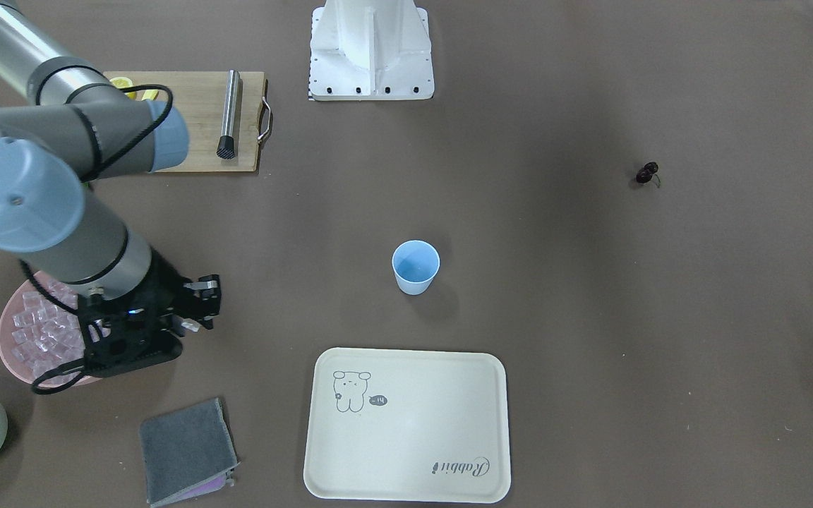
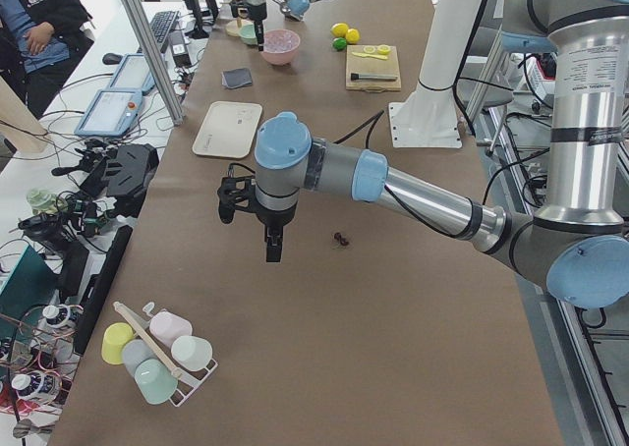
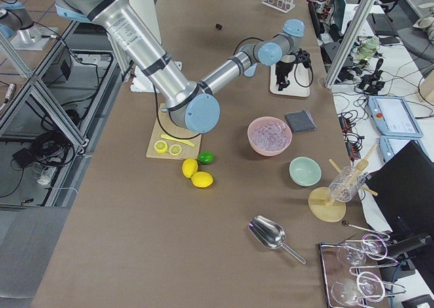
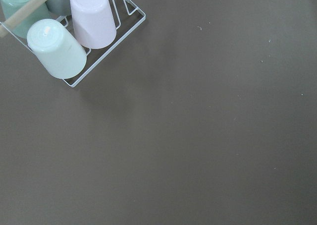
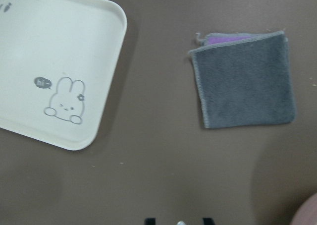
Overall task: Put ice and cherries in cup
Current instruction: 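Carry the ice cube with the right gripper over the light-blue cup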
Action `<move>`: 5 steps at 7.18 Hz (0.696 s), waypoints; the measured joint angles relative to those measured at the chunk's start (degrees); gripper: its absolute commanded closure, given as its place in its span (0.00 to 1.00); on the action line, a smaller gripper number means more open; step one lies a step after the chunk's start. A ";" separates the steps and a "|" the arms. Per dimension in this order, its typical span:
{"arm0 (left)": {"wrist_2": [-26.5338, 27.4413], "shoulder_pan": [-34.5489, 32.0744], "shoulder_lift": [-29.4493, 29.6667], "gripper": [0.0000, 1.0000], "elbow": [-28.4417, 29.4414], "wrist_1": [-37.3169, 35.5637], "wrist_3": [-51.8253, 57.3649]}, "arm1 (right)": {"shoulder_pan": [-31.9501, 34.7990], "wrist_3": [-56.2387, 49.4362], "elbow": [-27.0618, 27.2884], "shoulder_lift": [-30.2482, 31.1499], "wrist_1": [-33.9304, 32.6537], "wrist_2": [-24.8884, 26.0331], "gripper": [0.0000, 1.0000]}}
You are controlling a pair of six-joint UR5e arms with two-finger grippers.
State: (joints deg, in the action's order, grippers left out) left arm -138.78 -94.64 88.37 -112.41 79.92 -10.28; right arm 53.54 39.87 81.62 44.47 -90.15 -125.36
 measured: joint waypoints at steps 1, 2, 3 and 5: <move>0.00 -0.03 0.03 0.02 -0.06 -0.04 -0.02 | -4.01 7.43 -0.43 -3.38 -0.09 2.84 0.80; 0.00 -0.08 0.07 0.02 -0.13 -0.08 -0.06 | -7.91 14.14 -1.37 -6.94 -0.18 5.91 0.80; 0.00 -0.09 0.10 0.02 -0.10 -0.11 -0.08 | -11.57 19.86 -3.55 -11.18 -0.26 8.52 0.80; 0.00 -0.20 0.13 0.02 -0.11 -0.12 -0.09 | -16.93 27.21 -12.07 -20.21 -0.07 13.83 0.80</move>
State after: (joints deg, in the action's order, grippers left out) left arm -138.78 -94.84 88.50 -112.52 79.81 -10.37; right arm 36.61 67.08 69.55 24.26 -90.22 -111.53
